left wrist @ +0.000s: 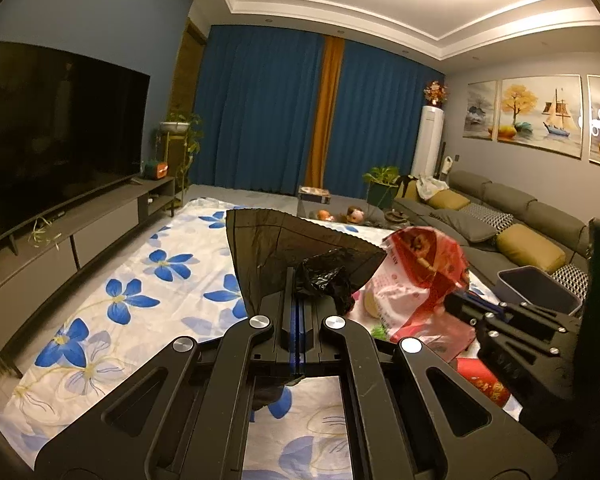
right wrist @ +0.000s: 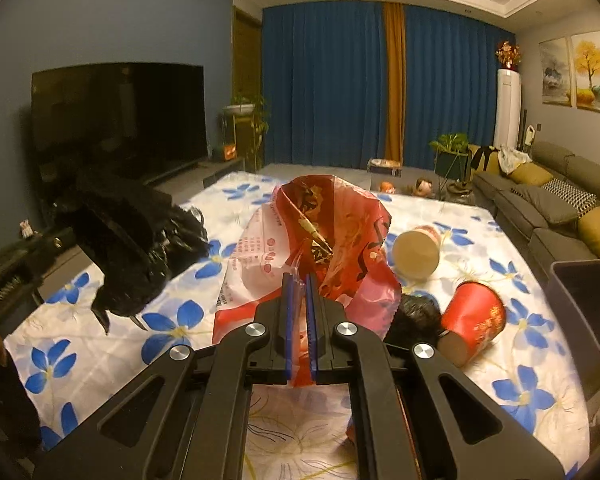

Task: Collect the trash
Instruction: 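Grasp the black plastic bag with the left tool while the right tool grasps the red-white snack bag, then carry both bags over the grey bin and open both tools to drop them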

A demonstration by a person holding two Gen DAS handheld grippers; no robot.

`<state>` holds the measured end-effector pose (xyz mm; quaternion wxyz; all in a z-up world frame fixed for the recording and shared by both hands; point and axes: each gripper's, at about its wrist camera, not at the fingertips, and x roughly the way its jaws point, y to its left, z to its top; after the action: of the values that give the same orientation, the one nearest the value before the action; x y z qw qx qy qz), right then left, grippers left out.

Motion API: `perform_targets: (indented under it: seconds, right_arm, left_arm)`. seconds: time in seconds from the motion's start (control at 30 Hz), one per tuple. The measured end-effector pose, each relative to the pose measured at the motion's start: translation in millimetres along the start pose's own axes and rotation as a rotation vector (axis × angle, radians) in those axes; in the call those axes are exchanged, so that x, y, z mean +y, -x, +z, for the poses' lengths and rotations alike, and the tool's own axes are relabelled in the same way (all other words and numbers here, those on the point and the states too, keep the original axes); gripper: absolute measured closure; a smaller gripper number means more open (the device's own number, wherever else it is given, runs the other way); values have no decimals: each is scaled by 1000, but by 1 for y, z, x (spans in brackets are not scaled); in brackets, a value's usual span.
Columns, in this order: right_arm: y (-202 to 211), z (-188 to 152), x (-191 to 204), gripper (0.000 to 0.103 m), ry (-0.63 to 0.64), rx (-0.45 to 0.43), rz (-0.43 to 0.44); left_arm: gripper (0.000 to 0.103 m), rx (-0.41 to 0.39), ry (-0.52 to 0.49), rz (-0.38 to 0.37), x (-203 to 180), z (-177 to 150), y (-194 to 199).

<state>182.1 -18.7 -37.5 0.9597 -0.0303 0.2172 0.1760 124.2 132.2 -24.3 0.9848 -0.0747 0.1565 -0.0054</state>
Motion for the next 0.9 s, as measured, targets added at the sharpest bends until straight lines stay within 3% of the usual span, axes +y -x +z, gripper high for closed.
perform_targets:
  seconds: [0.33, 0.9]
  right_arm:
    - [35, 7, -17, 96, -12, -60, -21]
    - [73, 3, -53, 96, -58, -103, -81]
  left_arm:
    - [103, -16, -38, -15, -20, 6, 5]
    - [103, -11, -131, -83, -87, 10, -11]
